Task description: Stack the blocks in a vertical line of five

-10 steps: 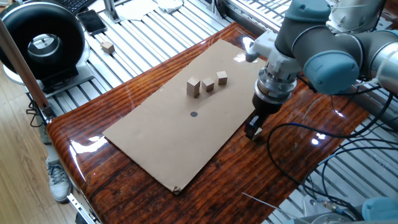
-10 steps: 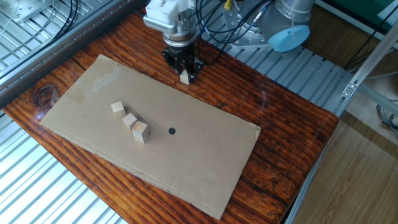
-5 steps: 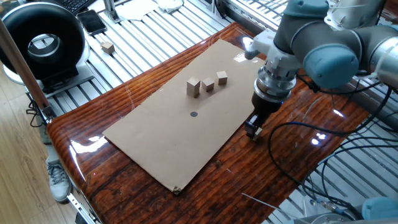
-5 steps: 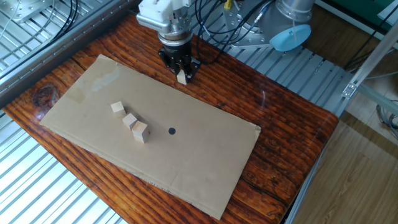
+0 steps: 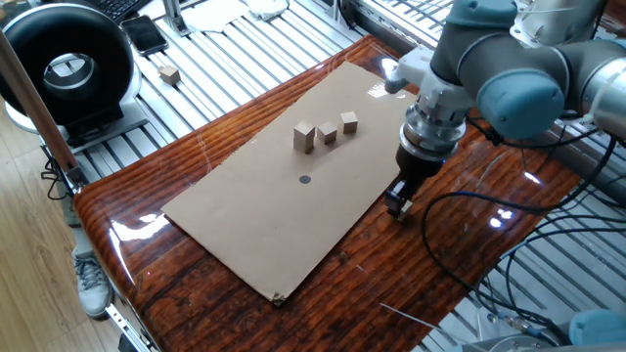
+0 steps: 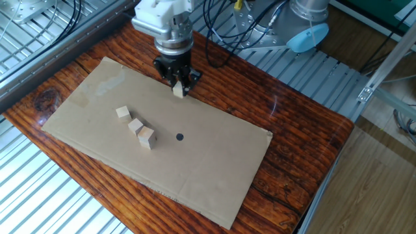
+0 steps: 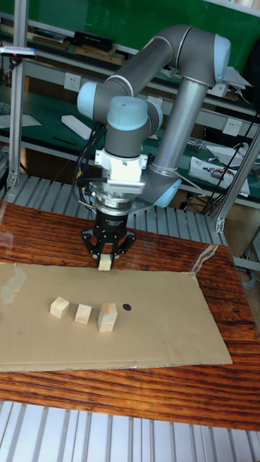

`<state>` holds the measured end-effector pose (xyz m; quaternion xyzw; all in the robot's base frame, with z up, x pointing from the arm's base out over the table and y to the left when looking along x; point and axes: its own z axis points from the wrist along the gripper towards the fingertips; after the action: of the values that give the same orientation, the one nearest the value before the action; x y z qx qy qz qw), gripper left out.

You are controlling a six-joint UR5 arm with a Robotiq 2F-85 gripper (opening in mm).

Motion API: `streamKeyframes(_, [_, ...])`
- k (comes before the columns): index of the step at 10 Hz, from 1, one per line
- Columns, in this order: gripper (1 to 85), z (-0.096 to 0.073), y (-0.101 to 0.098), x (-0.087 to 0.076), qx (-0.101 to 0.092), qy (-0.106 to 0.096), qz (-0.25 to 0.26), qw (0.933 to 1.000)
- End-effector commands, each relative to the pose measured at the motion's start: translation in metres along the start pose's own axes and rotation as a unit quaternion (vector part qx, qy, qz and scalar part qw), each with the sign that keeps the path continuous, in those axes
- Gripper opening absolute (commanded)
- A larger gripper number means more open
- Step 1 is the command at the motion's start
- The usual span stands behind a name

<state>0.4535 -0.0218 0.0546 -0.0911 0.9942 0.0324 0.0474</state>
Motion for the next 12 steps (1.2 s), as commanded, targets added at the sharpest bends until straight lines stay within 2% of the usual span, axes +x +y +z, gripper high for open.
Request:
streamKeyframes(1, [13.3, -0.004, -0.001, -0.029, 0.009, -0.019, -0.004, 0.9998])
streamKeyframes(3, [13.0, -0.01, 0.0, -0.034, 0.011, -0.021, -0.002, 0.9997])
streamKeyframes(4, [9.3, -0.009, -0.004, -0.035, 0.022, -0.021, 0.0, 0.9995])
streamKeyframes(5, [8.7, -0.008, -0.004, -0.034, 0.022, -0.02, 0.006, 0.9995])
streamKeyframes(6, [7.7, -0.008, -0.004, -0.035, 0.021, -0.022, 0.017, 0.9994])
streamKeyframes(8, [10.3, -0.009, 0.012, -0.049, -0.011, -0.048, 0.062, 0.9969])
streamKeyframes(10, [11.0, -0.01, 0.008, -0.05, -0.006, -0.051, 0.068, 0.9964])
streamKeyframes(12, [15.3, -0.015, -0.003, -0.073, -0.005, -0.045, 0.041, 0.9981])
